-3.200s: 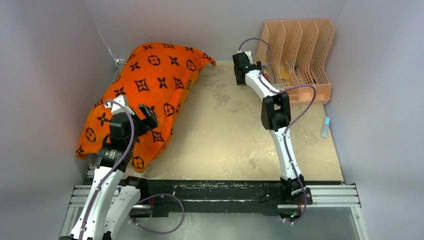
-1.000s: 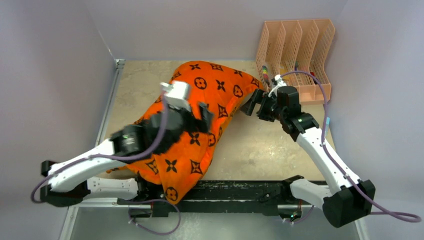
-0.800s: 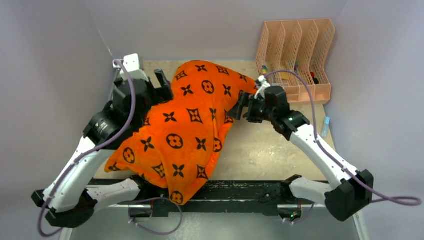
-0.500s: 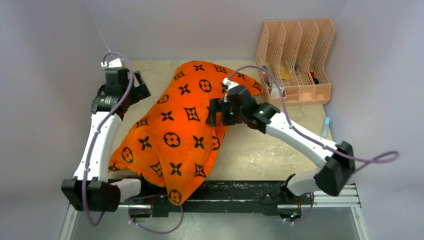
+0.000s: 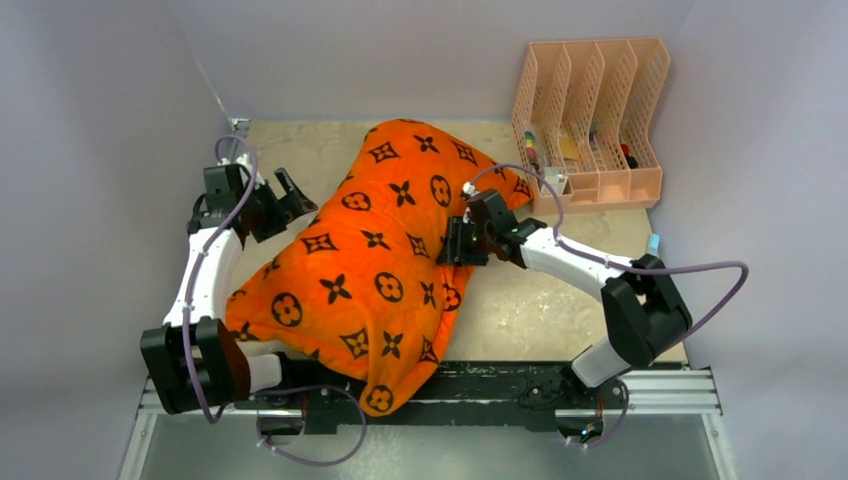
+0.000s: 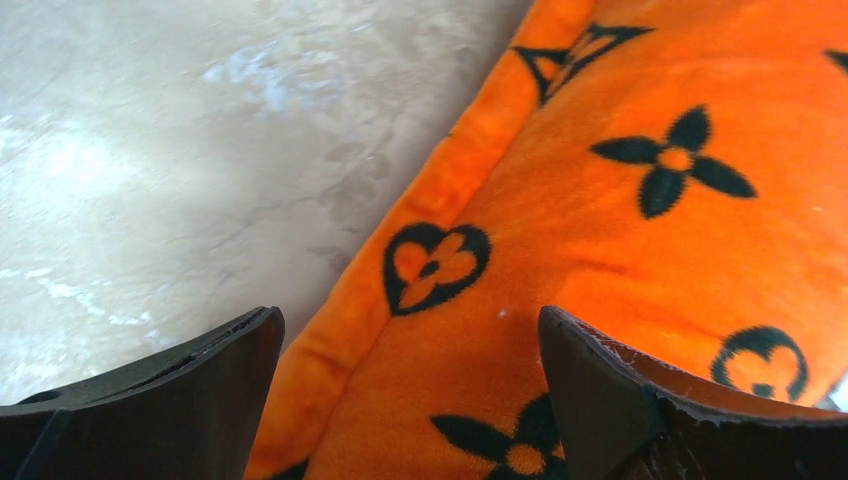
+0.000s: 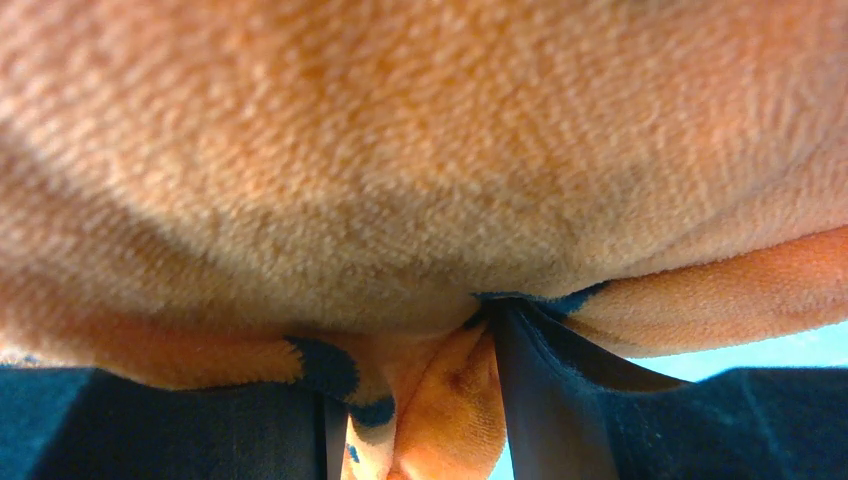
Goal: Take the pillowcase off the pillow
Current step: Turn over the pillow at the center of the board.
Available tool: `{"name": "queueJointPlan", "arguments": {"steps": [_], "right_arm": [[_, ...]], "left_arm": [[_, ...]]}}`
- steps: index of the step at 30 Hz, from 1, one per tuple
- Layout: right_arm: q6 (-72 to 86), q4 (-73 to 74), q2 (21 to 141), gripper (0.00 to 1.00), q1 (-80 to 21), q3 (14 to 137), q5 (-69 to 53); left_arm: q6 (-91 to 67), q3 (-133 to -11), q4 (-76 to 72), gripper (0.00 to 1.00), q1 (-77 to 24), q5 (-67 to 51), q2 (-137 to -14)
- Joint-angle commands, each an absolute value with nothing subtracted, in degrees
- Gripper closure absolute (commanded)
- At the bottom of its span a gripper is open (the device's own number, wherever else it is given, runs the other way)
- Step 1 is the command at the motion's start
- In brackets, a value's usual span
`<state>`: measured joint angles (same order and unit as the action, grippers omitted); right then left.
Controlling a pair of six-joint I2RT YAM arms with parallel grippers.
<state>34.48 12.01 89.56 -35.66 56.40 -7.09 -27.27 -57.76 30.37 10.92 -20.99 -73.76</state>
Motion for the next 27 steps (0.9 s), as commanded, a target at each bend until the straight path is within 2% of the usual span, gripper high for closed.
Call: {"name": "queueJointPlan", "arguments": {"steps": [1, 4, 6, 10, 13, 16, 18, 19, 20, 24, 27], "right_arm": [[32.7, 18.0, 93.1, 0.49, -31.8, 49.5, -2.3], [34.3, 13.8, 93.1, 0.56, -31.8, 46.2, -7.1], [35.7, 9.7, 93.8, 0.56, -31.8, 43.5, -8.4], [37.3, 8.9, 95.2, 0.48, -31.8, 41.9, -7.3], [36.8, 7.9, 94.1, 0.4, -31.8, 42.3, -9.7], [35.8, 9.8, 91.1, 0.28, -31.9, 44.2, -10.3], [34.9, 13.1, 88.6, 0.24, -31.9, 46.7, -9.3], [34.6, 15.1, 87.0, 0.22, -31.9, 48.3, -9.0], [34.0, 17.5, 85.3, 0.21, -31.9, 50.1, -8.9], [32.9, 22.0, 76.4, 0.15, -31.9, 54.4, -9.8], [33.0, 23.4, 71.4, 0.14, -31.9, 55.2, -10.2]], "left_arm": [[-27.4, -57.3, 24.1, 0.01, 11.3, -31.3, -69.1], [-32.6, -53.3, 16.7, 0.01, 10.2, -43.3, -69.1], [-33.6, -52.5, 16.1, 0.01, 6.6, -44.3, -68.3], [-32.0, -55.0, 19.5, 0.01, -5.4, -36.2, -65.0], [-32.0, -53.7, 19.8, 0.05, -9.1, -35.8, -65.9], [-31.3, -53.5, 19.9, 0.34, -14.0, -35.0, -67.6], [-31.4, -54.6, 21.0, 0.7, -18.3, -28.4, -67.9], [-31.2, -55.8, 22.6, 0.93, -19.0, -24.7, -67.8], [-30.8, -57.1, 24.1, 1.0, -19.1, -21.4, -67.6], [-27.1, -66.6, 30.4, 1.0, -18.9, -7.3, -67.2], [-24.4, -80.7, 38.1, 1.0, -18.7, 3.5, -70.6]]}}
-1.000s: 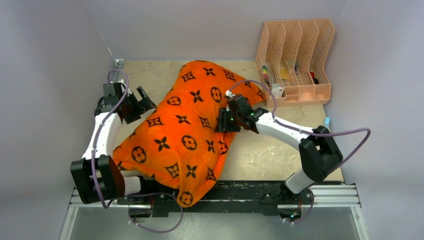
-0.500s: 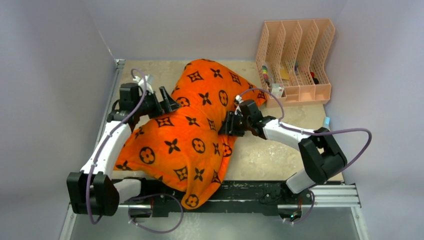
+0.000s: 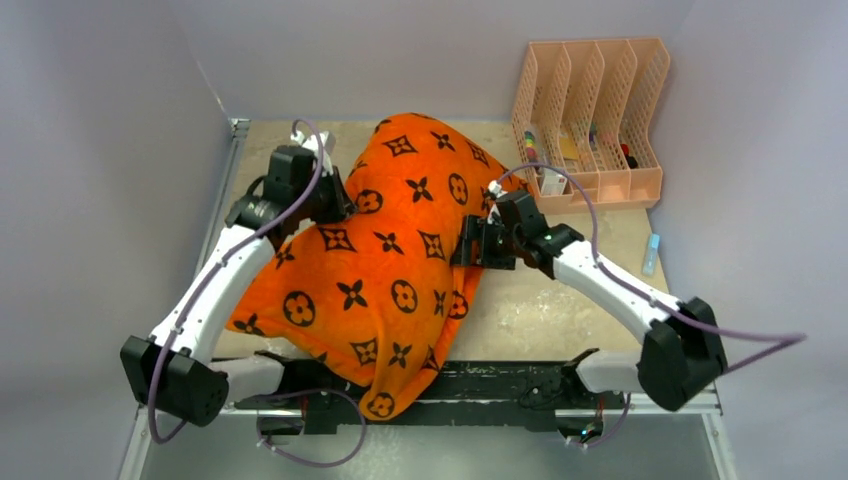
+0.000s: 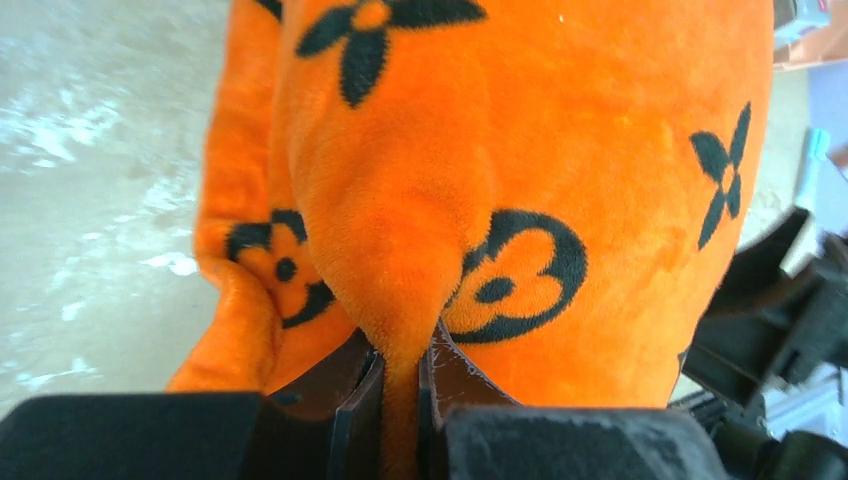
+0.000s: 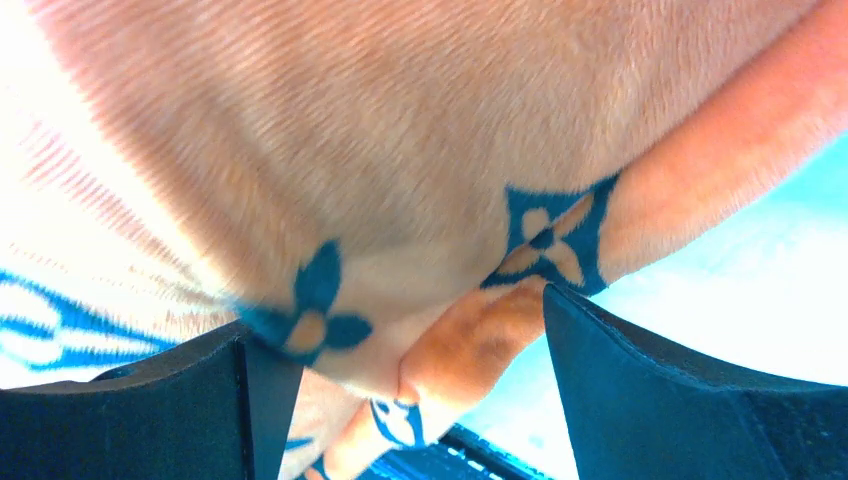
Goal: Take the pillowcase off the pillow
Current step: Turn over the pillow at the center of the board.
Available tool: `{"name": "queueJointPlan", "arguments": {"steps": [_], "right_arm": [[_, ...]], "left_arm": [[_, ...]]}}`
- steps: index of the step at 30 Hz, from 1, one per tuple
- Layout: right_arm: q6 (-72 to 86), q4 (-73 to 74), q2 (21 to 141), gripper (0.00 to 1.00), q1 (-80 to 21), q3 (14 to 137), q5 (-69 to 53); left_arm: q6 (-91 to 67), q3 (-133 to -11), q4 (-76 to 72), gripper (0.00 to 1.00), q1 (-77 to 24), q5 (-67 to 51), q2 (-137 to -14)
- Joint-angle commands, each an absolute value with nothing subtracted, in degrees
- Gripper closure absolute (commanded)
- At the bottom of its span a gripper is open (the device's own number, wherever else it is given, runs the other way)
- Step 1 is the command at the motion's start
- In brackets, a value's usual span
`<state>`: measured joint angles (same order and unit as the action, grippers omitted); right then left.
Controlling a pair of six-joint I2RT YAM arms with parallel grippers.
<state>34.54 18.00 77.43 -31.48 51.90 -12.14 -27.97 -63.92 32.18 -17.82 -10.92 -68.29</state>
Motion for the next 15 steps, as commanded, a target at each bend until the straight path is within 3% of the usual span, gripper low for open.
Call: {"name": "queueJointPlan", "arguments": {"steps": [1, 4, 7, 11, 15], "right_arm": [[33.3, 24.2, 70.2, 0.13, -31.9, 55.4, -9.7], [34.7, 26.1, 67.1, 0.13, -31.9, 54.8, -7.1], [38.6, 26.4, 63.9, 0.13, -31.9, 53.1, -5.6], [39.8, 24.9, 61.2, 0.11, -31.9, 52.5, -3.7], [39.8, 25.9, 60.9, 0.1, -31.9, 53.8, -2.4]], "left_arm": [[-23.0, -86.1, 40.2, 1.0, -18.7, 7.3, -71.8], [-19.0, -100.8, 43.6, 1.0, -18.1, 11.5, -76.0], [-18.2, -108.7, 45.9, 1.0, -18.1, 7.7, -81.2], [-18.5, -106.9, 43.1, 1.0, -19.4, 1.0, -81.3], [-18.7, -94.8, 40.5, 1.0, -26.8, 0.3, -76.6]]}}
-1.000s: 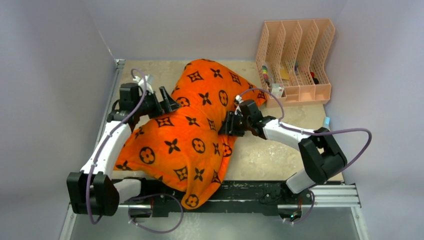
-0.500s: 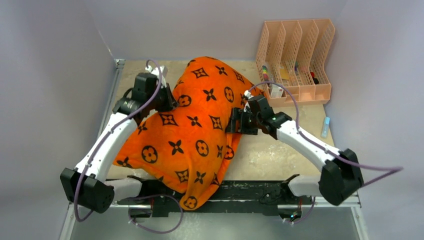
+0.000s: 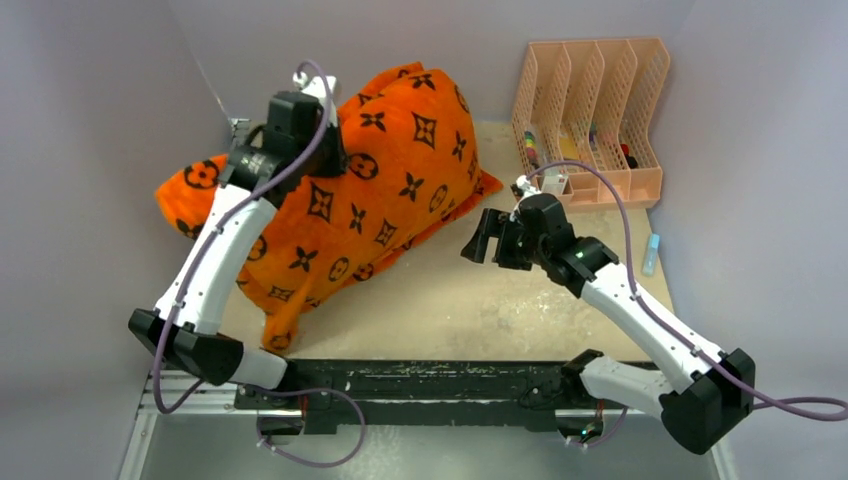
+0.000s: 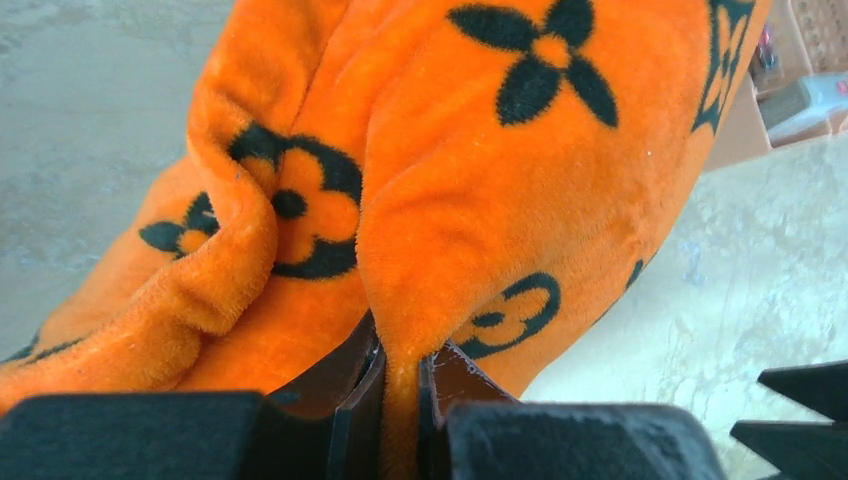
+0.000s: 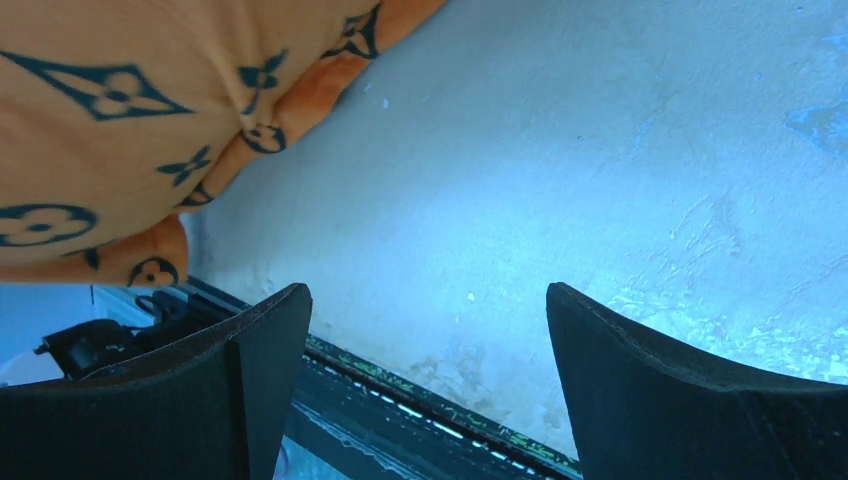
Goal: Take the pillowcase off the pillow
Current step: Turn over the pillow at the center of the board.
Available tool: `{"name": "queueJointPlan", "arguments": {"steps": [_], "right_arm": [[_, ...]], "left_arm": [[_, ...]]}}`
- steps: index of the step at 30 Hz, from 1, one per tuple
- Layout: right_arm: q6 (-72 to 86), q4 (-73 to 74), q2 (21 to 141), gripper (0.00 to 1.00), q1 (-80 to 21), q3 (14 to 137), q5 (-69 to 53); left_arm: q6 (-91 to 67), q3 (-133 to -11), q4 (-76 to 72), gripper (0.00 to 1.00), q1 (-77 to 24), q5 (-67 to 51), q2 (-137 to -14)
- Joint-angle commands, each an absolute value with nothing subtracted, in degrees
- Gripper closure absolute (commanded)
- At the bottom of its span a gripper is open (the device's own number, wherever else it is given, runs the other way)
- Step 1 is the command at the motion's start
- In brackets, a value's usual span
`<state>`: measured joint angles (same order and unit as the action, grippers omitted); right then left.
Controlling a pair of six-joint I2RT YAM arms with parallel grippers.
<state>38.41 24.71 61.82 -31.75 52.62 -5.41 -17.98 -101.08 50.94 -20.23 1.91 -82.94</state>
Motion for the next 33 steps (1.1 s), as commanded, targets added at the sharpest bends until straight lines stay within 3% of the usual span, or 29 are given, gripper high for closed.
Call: {"name": "queueJointPlan", "arguments": {"steps": [1, 3, 5, 8, 9, 10, 12, 15, 16, 23, 29, 33], "right_arm": [[39.8, 26.4, 60.9, 0.11, -31.9, 54.3, -1.6], [39.9, 29.5, 60.5, 0.13, -31.9, 56.3, 3.3], [42.3, 36.3, 59.7, 0.14, -32.5, 61.0, 15.6], [42.1, 37.2, 55.3, 0.12, -32.8, 63.2, 21.7], [41.3, 35.5, 53.3, 0.11, -32.8, 62.5, 21.7], [40.3, 34.6, 51.5, 0.09, -32.8, 61.9, 19.7], [39.5, 34.4, 49.3, 0.06, -32.7, 61.6, 18.0], [40.5, 35.6, 48.3, 0.04, -32.8, 61.2, 14.6], [41.2, 36.1, 48.4, 0.04, -32.7, 60.8, 12.8], [41.8, 36.7, 49.2, 0.03, -32.7, 57.6, 1.5], [42.8, 46.5, 46.7, 0.04, -32.8, 54.7, 1.2], [45.0, 47.5, 41.5, 0.04, -32.8, 51.6, -0.6]], "left_arm": [[-19.6, -90.1, 38.6, 1.0, -29.6, -0.8, -74.8], [-23.0, -80.2, 31.8, 1.0, -39.6, -0.9, -71.3], [-27.7, -71.4, 25.6, 1.0, -47.0, 2.5, -69.2], [-32.7, -63.5, 19.5, 1.0, -51.9, -1.2, -70.3], [-32.9, -63.6, 20.5, 0.94, -53.7, -1.7, -71.6], [-32.6, -65.0, 23.4, 0.81, -55.7, 0.7, -72.8], [-32.6, -67.9, 27.5, 0.7, -57.5, 6.2, -72.9], [-33.0, -68.9, 25.3, 0.37, -57.6, 9.1, -67.1], [-33.1, -69.4, 24.8, 0.32, -57.5, 9.6, -65.2], [-35.7, -75.4, 36.2, 0.22, -57.5, 17.8, -59.4], [-41.4, -71.6, 42.8, 0.2, -57.5, 31.2, -47.5], [-46.0, -70.8, 51.4, 0.18, -57.5, 38.5, -46.0]]}}
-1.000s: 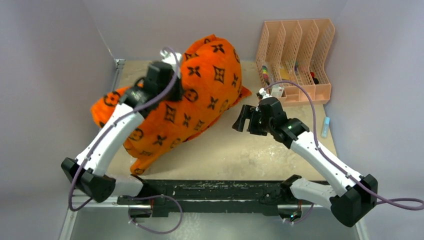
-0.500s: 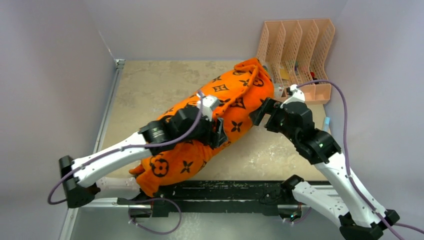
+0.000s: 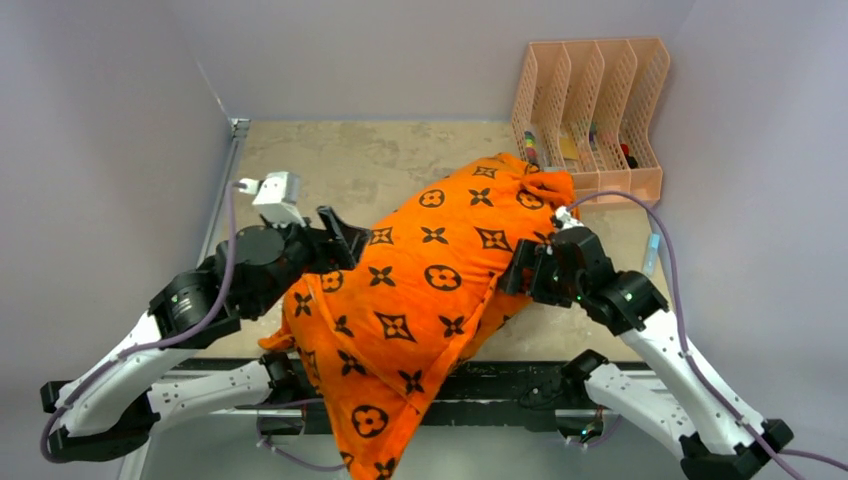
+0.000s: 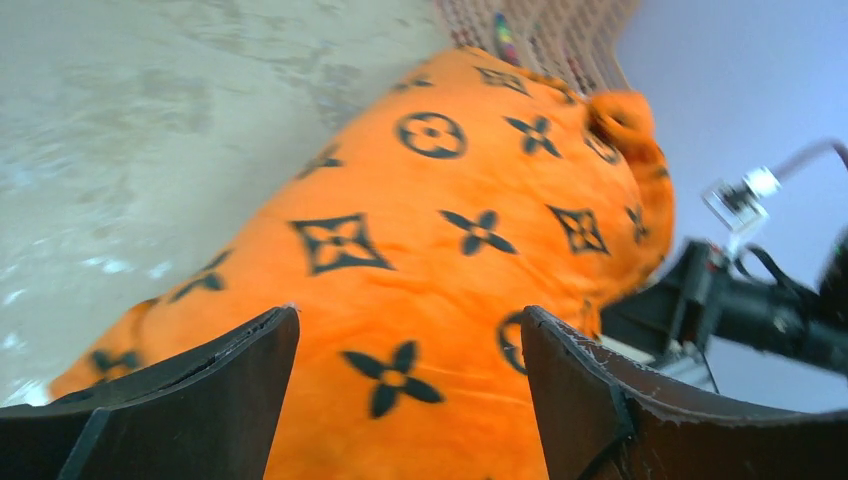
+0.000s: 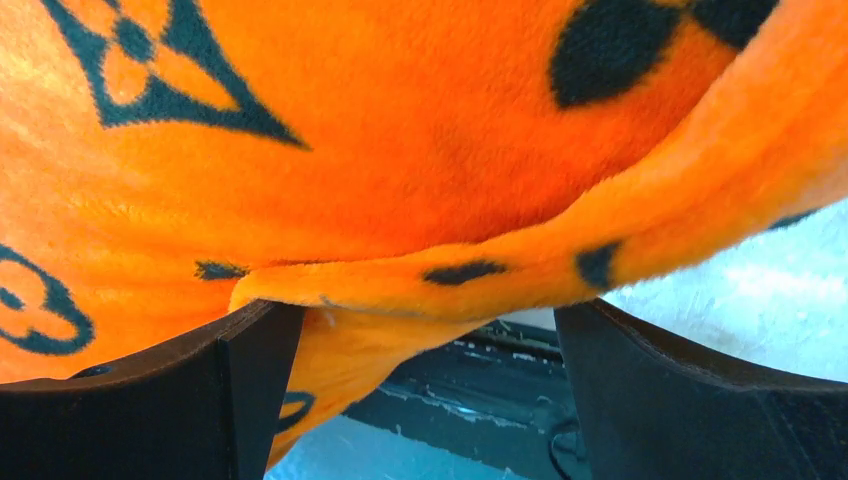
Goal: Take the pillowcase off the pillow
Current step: Turn over the pillow at the center of the board.
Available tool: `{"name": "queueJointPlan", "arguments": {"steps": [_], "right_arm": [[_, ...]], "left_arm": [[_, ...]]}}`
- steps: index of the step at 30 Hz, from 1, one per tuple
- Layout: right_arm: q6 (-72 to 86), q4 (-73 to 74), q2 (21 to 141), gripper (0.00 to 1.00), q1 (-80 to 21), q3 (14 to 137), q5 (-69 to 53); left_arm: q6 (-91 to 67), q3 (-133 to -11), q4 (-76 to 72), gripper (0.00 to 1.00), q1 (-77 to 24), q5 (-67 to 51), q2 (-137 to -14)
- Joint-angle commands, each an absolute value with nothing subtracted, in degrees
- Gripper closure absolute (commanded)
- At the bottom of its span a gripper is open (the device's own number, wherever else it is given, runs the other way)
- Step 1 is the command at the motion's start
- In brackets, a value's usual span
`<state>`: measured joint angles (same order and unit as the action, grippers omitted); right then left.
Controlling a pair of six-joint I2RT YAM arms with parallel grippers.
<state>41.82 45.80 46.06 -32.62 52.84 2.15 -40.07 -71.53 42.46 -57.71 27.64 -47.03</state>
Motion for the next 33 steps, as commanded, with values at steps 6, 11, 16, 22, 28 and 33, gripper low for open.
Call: {"name": "queueJointPlan", "arguments": {"steps": [6, 11, 16, 22, 28, 33], "right_arm": [[45.1, 43.8, 37.9, 0.03, -32.8, 48.7, -11.9], [42.7, 43.5, 43.2, 0.04, -32.9, 45.6, -14.5], [41.9, 39.0, 48.4, 0.04, -33.7, 42.6, -13.2], [49.9, 23.3, 62.0, 0.03, -33.8, 44.9, -5.6], [53.7, 28.3, 82.0, 0.01, -33.0, 56.3, -5.0], [49.8, 19.2, 88.8, 0.09, -33.0, 57.8, -15.5]], "left_arm": [[-57.1, -65.6, 56.4, 0.17, -57.5, 42.8, -46.3], [-61.6, -59.2, 54.5, 0.17, -57.5, 41.2, -44.1], [-62.8, -57.2, 53.7, 0.16, -57.5, 43.2, -44.2], [-55.3, -62.1, 49.4, 0.11, -56.9, 57.3, -52.3], [-49.5, -74.3, 50.3, 0.1, -38.9, 44.4, -61.0], [-50.0, -76.7, 55.2, 0.1, -32.8, 40.4, -67.2]]}}
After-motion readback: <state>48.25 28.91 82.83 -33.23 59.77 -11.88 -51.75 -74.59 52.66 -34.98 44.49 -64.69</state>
